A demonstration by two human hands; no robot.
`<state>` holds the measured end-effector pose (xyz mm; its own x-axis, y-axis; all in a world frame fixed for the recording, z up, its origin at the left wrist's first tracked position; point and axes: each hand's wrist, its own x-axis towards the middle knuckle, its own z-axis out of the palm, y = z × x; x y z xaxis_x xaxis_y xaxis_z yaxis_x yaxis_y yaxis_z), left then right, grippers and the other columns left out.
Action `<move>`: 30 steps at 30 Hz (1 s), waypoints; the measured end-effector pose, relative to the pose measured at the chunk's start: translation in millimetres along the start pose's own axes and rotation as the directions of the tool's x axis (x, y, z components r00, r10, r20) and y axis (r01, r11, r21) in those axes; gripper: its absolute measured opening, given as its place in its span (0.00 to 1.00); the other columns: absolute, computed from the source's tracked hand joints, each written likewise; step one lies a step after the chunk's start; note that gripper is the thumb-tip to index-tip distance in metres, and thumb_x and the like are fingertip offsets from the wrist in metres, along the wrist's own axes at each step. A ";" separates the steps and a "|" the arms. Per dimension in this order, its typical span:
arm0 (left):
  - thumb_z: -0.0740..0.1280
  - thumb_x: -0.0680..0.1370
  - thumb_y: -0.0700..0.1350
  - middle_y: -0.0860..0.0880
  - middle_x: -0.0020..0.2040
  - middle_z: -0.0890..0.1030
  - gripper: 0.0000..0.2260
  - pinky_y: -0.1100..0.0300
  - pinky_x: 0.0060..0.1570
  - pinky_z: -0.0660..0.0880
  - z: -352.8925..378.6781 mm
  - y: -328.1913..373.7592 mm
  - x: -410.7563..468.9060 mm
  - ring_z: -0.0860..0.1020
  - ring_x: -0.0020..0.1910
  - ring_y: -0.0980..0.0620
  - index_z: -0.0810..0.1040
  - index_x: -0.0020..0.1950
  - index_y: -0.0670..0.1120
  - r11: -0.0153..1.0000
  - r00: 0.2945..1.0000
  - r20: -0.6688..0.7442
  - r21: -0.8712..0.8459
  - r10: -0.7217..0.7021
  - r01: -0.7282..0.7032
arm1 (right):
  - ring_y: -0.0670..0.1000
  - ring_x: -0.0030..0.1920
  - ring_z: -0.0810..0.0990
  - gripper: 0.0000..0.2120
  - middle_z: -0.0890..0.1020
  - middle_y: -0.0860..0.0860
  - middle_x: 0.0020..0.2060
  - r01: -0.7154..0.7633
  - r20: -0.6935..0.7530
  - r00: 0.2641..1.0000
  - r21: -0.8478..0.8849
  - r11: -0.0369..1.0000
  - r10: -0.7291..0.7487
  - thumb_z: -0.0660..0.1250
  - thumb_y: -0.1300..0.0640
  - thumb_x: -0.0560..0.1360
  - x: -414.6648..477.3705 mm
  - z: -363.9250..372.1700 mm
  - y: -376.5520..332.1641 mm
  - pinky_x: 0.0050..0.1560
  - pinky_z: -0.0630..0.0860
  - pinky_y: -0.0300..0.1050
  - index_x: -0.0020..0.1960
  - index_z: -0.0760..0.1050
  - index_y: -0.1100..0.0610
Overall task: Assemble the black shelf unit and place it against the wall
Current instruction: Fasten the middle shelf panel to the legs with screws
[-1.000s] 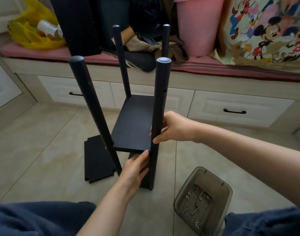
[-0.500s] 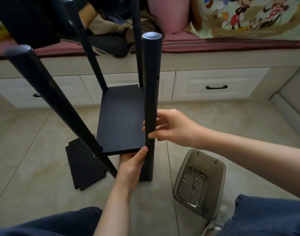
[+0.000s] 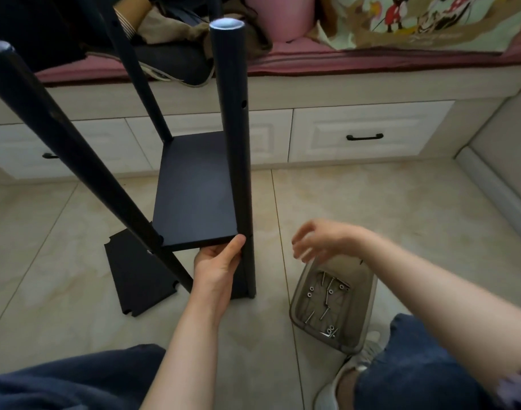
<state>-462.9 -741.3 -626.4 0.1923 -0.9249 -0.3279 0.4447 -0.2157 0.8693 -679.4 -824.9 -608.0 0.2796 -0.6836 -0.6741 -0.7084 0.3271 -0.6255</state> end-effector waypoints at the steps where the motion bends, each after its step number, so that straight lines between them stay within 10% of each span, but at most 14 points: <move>1: 0.76 0.64 0.48 0.43 0.54 0.85 0.29 0.45 0.68 0.74 0.9 -0.4 0.1 0.82 0.59 0.44 0.79 0.62 0.38 1.000 1.000 -0.004 0.004 -0.003 0.003 | 0.53 0.45 0.84 0.13 0.85 0.51 0.45 -0.088 -0.025 0.996 -0.040 0.995 0.087 0.67 0.54 0.80 10.2 11.2 17.2 0.46 0.82 0.49 0.60 0.76 0.61; 4: 0.77 0.63 0.50 0.41 0.58 0.84 0.33 0.45 0.69 0.73 3.1 -0.7 -1.2 0.82 0.60 0.45 0.78 0.65 0.38 1.000 1.000 -0.016 0.026 -0.003 0.003 | 0.56 0.43 0.79 0.18 0.80 0.56 0.47 -0.250 -0.096 0.966 -0.094 0.964 0.241 0.62 0.49 0.82 31.5 53.4 54.7 0.40 0.79 0.48 0.59 0.74 0.65; 10: 0.74 0.67 0.47 0.40 0.58 0.83 0.27 0.46 0.70 0.72 4.7 1.1 -3.9 0.82 0.60 0.45 0.78 0.63 0.38 0.999 0.999 -0.034 0.041 -0.022 0.024 | 0.61 0.72 0.68 0.38 0.68 0.63 0.73 -0.308 -0.186 0.931 0.065 0.949 0.315 0.65 0.45 0.80 55.9 125.9 94.3 0.67 0.69 0.48 0.76 0.54 0.69; 22: 0.77 0.64 0.51 0.40 0.60 0.83 0.33 0.44 0.70 0.71 4.6 1.0 -7.0 0.82 0.61 0.46 0.76 0.66 0.37 0.997 0.996 -0.083 0.077 -0.020 0.026 | 0.56 0.69 0.72 0.36 0.72 0.54 0.70 -0.049 -0.026 0.998 -0.025 0.998 0.048 0.70 0.44 0.75 70.7 146.7 96.6 0.67 0.71 0.47 0.74 0.63 0.60; 27: 0.74 0.66 0.52 0.44 0.61 0.83 0.33 0.47 0.71 0.71 14.2 -2.5 -13.5 0.81 0.62 0.49 0.76 0.68 0.40 0.995 0.992 -0.125 0.094 -0.002 0.014 | 0.51 0.51 0.78 0.09 0.79 0.49 0.47 -0.010 0.053 0.999 0.040 0.999 0.008 0.59 0.46 0.83 75.8 144.8 93.8 0.53 0.71 0.42 0.52 0.74 0.50; 30: 0.73 0.68 0.51 0.46 0.61 0.83 0.31 0.48 0.71 0.71 16.3 -2.8 -16.1 0.80 0.63 0.50 0.76 0.68 0.40 0.995 0.993 -0.121 0.105 0.007 0.006 | 0.54 0.53 0.80 0.11 0.82 0.56 0.52 -0.055 0.007 0.998 -0.059 0.997 0.056 0.59 0.56 0.82 79.4 140.6 105.6 0.51 0.73 0.42 0.56 0.78 0.59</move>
<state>-481.5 -730.9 -617.4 0.3002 -0.8817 -0.3641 0.3518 -0.2524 0.9014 -640.9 -752.9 -782.8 0.2438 -0.6600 -0.7106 -0.7600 0.3252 -0.5628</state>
